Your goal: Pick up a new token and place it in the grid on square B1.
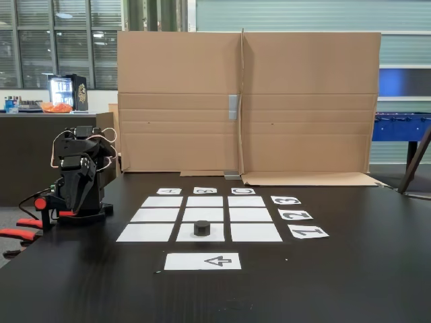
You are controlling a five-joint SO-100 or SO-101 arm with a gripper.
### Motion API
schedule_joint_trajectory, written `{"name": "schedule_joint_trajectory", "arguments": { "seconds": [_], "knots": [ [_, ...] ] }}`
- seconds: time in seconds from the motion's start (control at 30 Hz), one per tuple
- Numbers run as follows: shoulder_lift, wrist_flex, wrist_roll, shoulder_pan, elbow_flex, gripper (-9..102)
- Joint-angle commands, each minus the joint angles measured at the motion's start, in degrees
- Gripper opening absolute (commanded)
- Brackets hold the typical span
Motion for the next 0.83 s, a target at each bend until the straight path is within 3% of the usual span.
{"name": "schedule_joint_trajectory", "arguments": {
  "seconds": [0.0, 0.8],
  "knots": [
    [0.2, 0.2, -0.3, -0.6, -0.2, 5],
    [0.2, 0.2, -0.3, -1.7, -0.2, 5]
  ]
}}
